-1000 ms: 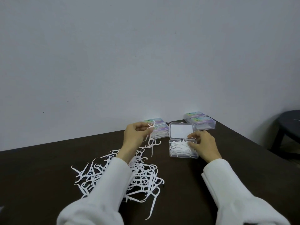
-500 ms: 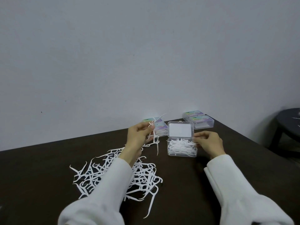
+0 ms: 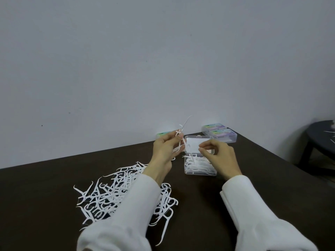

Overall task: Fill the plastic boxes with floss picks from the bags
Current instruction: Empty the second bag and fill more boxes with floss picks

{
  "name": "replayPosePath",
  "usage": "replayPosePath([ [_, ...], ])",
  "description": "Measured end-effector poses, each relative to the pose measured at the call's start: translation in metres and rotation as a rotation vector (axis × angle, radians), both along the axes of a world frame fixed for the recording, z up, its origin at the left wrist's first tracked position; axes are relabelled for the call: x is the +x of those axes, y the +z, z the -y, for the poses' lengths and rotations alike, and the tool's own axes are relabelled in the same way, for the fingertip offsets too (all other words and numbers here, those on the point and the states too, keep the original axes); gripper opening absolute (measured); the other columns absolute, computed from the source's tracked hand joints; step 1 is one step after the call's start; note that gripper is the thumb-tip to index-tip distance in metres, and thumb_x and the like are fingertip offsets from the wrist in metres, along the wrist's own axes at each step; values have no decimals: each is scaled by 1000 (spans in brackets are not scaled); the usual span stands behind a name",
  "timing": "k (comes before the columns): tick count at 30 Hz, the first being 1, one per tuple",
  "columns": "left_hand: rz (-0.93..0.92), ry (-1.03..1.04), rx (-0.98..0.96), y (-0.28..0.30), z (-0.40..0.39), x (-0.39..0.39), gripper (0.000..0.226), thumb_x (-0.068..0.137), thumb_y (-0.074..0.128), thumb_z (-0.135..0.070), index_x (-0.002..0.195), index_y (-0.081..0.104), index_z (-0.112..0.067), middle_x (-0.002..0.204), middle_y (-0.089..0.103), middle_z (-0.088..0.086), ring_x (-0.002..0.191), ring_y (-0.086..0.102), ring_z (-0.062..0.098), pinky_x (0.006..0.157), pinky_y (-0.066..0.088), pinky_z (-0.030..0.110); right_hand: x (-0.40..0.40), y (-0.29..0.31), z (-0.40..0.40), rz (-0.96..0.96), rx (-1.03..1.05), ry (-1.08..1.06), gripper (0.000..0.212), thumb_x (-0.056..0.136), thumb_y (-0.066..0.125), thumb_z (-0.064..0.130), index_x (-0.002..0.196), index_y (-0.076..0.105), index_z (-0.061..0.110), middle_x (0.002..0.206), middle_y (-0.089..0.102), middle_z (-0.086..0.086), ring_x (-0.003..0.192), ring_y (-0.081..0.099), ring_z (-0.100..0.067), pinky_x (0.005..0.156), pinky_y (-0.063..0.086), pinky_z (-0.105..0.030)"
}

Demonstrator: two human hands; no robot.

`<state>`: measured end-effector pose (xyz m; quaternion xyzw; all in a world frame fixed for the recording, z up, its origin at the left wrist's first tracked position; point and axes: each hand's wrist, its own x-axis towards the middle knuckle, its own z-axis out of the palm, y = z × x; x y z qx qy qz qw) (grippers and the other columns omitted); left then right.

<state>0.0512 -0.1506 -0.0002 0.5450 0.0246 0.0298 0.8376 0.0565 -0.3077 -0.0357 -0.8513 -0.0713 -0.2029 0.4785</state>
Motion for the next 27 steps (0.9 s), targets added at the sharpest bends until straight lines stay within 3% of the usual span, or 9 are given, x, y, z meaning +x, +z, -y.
replayPosePath([
  [2, -10, -2, -31, 0, 2, 0, 33, 86, 64, -5, 118, 61, 2, 110, 65, 15, 93, 63, 20, 64, 57, 19, -4, 5, -8, -67, 126, 225, 18, 82, 68, 11, 95, 65, 22, 94, 69, 5, 92, 64, -5, 88, 50, -25],
  [4, -25, 0, -60, 0, 2, 0, 35, 86, 65, -5, 119, 61, 2, 115, 65, 17, 96, 63, 23, 68, 58, 22, -7, 5, -14, -109, 75, 333, 21, 81, 70, 11, 98, 63, 22, 92, 71, 3, 91, 66, -6, 92, 49, -28],
  [7, -35, 26, -102, 0, -1, 0, 34, 84, 66, -3, 118, 62, 2, 114, 65, 17, 89, 64, 19, 64, 58, 21, -8, 4, -18, -45, 62, 325, 14, 81, 71, 14, 91, 64, 21, 82, 72, 3, 82, 68, -6, 90, 49, -26],
  [10, -58, 56, -158, 0, -6, 2, 29, 84, 66, -1, 112, 63, 1, 98, 66, 11, 84, 63, 17, 60, 57, 20, -8, 8, -15, 37, 71, 257, 11, 81, 70, 17, 90, 68, 23, 82, 68, 7, 79, 63, -2, 79, 46, -13],
  [14, -106, 46, -197, 2, -10, 1, 5, 87, 62, -1, 88, 65, -5, 77, 67, 5, 76, 63, 15, 68, 56, 22, -8, 8, -15, 58, 35, 216, 13, 85, 65, 17, 97, 70, 20, 86, 65, 10, 80, 58, -1, 70, 40, -3],
  [16, -128, 42, -214, 2, -10, 0, 7, 87, 61, 0, 84, 64, -6, 73, 67, 5, 74, 63, 14, 67, 55, 21, -7, 7, -14, 57, 43, 222, 13, 86, 64, 17, 96, 70, 21, 83, 64, 12, 76, 57, -1, 66, 39, 0],
  [19, -152, 9, -237, 1, -8, -1, 7, 87, 60, 2, 84, 64, -4, 76, 66, 7, 72, 63, 14, 60, 55, 17, -6, 7, -14, 10, 95, 335, 11, 87, 61, 15, 93, 68, 22, 80, 66, 11, 72, 60, 3, 67, 43, -4],
  [22, -169, -39, -220, -2, -6, -1, 12, 89, 55, 5, 83, 62, -3, 62, 69, 4, 58, 65, 11, 53, 54, 14, -6, 6, -18, -9, 218, 455, 17, 86, 61, 6, 91, 67, 21, 79, 69, 8, 74, 63, 3, 70, 48, -12],
  [27, -166, -57, -172, -4, -5, 0, 11, 89, 55, 5, 85, 63, -2, 73, 68, 7, 71, 63, 16, 53, 54, 16, -7, 9, -19, -58, 461, 523, 20, 81, 61, -7, 93, 63, 9, 67, 71, 4, 65, 67, -5, 66, 50, -12],
])
